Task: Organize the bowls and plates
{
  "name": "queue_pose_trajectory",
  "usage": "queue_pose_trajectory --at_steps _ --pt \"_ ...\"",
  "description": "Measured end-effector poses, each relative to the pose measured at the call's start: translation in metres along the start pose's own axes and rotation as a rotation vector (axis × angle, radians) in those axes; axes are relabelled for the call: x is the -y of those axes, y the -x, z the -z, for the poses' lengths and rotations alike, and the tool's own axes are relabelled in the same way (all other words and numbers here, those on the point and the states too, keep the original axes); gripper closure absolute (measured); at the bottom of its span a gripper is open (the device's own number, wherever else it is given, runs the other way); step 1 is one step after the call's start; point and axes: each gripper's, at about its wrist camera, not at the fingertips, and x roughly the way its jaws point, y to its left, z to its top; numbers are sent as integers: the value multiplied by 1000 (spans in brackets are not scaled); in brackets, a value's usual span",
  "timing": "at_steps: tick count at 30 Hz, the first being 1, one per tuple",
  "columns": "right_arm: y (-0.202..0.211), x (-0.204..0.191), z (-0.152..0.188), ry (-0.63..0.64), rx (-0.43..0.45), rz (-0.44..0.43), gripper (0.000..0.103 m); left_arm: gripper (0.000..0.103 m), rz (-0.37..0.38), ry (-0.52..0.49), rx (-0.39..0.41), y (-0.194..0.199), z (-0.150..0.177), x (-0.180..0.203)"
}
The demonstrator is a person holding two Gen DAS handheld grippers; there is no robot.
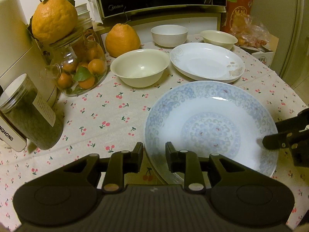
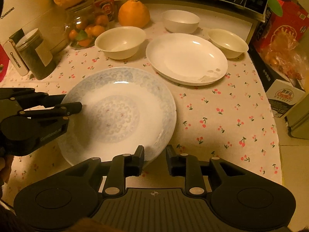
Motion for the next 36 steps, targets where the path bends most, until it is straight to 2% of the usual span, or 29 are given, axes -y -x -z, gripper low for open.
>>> queue_pose_trajectory --at_steps 4,6,10,13,15,18,26,32,36 --pt "3 5 -1 -37 -10 -50 62 71 15 12 1 2 -3 -2" --pt "5 10 -3 -60 -4 -76 45 62 25 23 2 5 -5 -3" --pt "9 22 -9 -112 6 -120 33 39 51 45 -2 8 -10 -5" --pt "10 34 -13 -166 24 -155 21 21 77 71 -23 8 -13 -7" --pt "10 43 -16 -199 39 -165 13 16 96 85 -42 6 -15 -8" --pt "7 57 -21 -251 46 -162 12 7 117 114 -71 4 -20 -10" --pt "2 97 -36 -415 67 -156 11 3 129 206 -74 0 -51 -18" --pt "-7 127 -48 -543 108 -155 9 1 114 194 -16 -7 -84 -13" --pt "-19 143 -52 -614 123 -171 9 1 130 163 18 -20 -106 -5"
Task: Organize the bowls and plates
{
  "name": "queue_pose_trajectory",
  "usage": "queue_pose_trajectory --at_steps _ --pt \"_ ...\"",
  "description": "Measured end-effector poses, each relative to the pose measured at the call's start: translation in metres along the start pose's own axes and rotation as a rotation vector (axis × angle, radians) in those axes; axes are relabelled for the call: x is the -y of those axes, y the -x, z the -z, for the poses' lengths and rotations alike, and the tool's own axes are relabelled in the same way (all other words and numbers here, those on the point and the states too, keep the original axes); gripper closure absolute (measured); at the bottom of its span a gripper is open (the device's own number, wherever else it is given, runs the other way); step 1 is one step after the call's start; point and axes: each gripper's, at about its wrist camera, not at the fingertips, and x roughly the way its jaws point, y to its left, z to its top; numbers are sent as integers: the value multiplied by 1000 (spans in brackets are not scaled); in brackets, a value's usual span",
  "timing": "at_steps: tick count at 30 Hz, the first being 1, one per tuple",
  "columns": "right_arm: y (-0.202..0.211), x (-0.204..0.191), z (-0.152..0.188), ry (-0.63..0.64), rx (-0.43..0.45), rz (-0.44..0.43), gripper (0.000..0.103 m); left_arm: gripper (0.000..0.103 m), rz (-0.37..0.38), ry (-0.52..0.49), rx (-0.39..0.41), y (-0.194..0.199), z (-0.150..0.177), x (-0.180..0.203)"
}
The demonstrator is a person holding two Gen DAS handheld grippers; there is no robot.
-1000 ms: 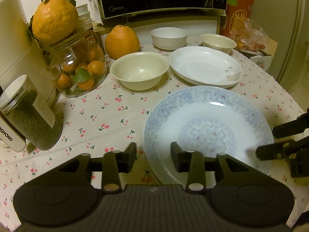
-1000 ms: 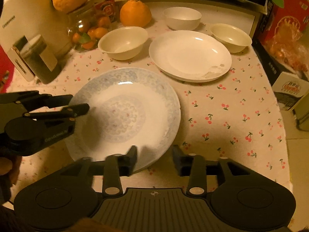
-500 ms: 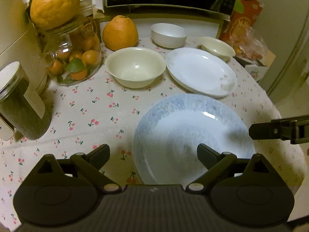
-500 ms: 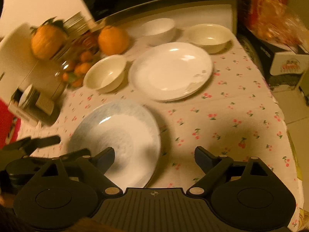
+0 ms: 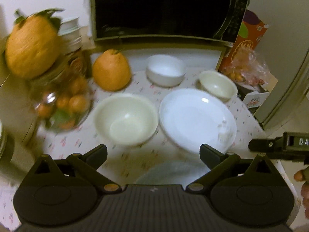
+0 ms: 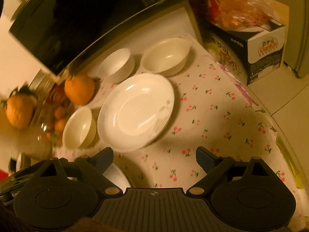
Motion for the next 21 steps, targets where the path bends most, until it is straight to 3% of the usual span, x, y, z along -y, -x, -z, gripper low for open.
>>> queue_pose_trajectory --at_steps 8,10,21 --pt "-27 18 -13 -64 32 -39 9 8 93 -111 56 -37 -30 17" --pt "-33 24 -16 -92 38 -59 9 18 114 -136 42 -49 -36 20" --pt "-55 42 -27 -143 73 -170 10 49 138 -145 -17 -103 -57 23"
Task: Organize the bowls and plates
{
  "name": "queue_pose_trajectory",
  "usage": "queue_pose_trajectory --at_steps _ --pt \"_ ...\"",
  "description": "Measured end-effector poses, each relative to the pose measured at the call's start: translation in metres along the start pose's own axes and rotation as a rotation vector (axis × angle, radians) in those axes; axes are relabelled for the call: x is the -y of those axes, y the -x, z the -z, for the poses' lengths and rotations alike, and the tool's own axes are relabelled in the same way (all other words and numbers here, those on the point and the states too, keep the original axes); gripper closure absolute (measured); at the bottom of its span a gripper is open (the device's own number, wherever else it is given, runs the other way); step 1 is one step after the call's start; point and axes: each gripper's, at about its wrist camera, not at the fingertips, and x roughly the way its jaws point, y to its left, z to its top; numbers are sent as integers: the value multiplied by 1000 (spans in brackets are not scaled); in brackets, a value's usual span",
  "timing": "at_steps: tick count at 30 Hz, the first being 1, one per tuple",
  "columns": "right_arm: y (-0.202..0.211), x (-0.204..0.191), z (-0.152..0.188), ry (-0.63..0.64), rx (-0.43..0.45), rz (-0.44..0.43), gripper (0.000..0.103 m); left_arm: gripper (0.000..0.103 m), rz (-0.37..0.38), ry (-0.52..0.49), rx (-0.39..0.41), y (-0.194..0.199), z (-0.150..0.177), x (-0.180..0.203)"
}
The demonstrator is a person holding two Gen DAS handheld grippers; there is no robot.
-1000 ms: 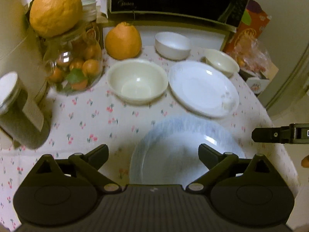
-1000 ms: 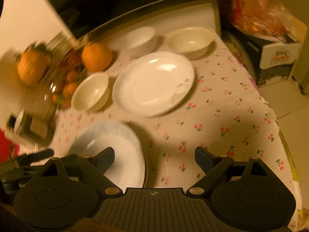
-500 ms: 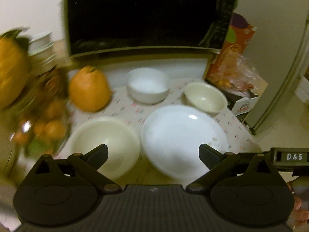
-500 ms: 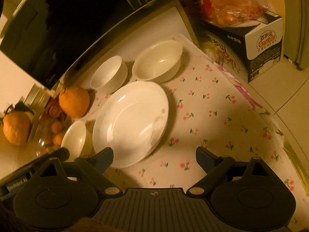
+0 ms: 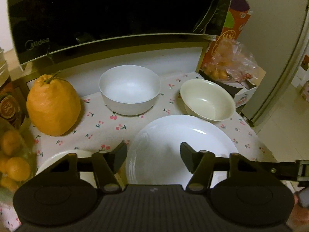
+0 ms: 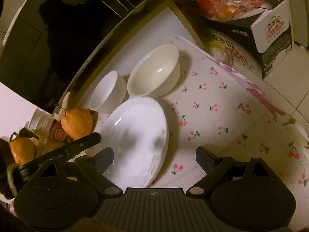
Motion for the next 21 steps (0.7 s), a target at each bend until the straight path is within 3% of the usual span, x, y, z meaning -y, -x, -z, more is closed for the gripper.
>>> queue_pose_trajectory --at_steps 4,15,21 --pt "-5 3 -2 -5 7 -7 16 53 -22 -12 -24 -12 -6 -2" --pt "-19 5 -3 -3 -15 -14 64 64 -60 4 -81 -31 -4 -12" --pt "-24 5 -1 -3 -18 5 77 79 -45 27 -91 -33 -3 -15"
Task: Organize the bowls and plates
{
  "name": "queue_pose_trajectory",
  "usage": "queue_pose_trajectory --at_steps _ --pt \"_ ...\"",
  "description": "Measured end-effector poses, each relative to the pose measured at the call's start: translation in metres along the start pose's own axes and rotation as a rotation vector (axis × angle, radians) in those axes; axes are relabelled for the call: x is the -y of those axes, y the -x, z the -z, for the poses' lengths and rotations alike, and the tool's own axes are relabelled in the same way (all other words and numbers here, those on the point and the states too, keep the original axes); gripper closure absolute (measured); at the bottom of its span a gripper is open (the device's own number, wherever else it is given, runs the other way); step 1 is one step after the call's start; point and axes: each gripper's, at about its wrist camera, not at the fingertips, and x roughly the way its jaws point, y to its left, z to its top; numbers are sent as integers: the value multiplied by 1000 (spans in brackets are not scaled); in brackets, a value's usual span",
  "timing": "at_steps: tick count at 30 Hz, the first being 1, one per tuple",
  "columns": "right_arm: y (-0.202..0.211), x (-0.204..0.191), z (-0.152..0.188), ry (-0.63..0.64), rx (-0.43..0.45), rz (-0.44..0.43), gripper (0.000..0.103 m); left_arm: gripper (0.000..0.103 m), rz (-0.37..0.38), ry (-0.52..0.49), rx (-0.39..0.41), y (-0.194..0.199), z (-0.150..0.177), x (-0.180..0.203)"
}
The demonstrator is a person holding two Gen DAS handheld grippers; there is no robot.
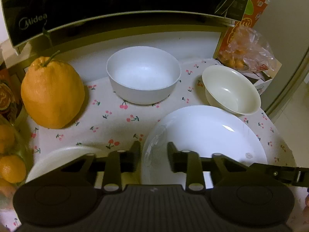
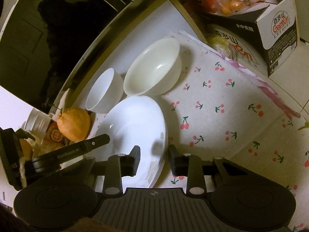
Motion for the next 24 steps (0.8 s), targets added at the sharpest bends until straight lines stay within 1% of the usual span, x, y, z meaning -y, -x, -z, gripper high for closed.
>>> queue_pose_trajectory --at_steps 2,4,8,14,20,24 --pt "-1 0 1 7 0 5 79 82 -12 -4 7 0 1 1" --pt "-1 0 1 14 4 14 83 85 -17 -6 13 1 2 0" --pt "0 1 2 19 5 17 87 86 -18 -11 10 2 1 0" --pt "1 1 2 17 4 26 87 86 -15 -28 11 4 0 3" --pt "7 3 -1 -12 7 5 87 86 5 -18 22 12 1 3" --pt "14 1 -2 -19 15 -9 87 86 1 -21 32 22 0 5"
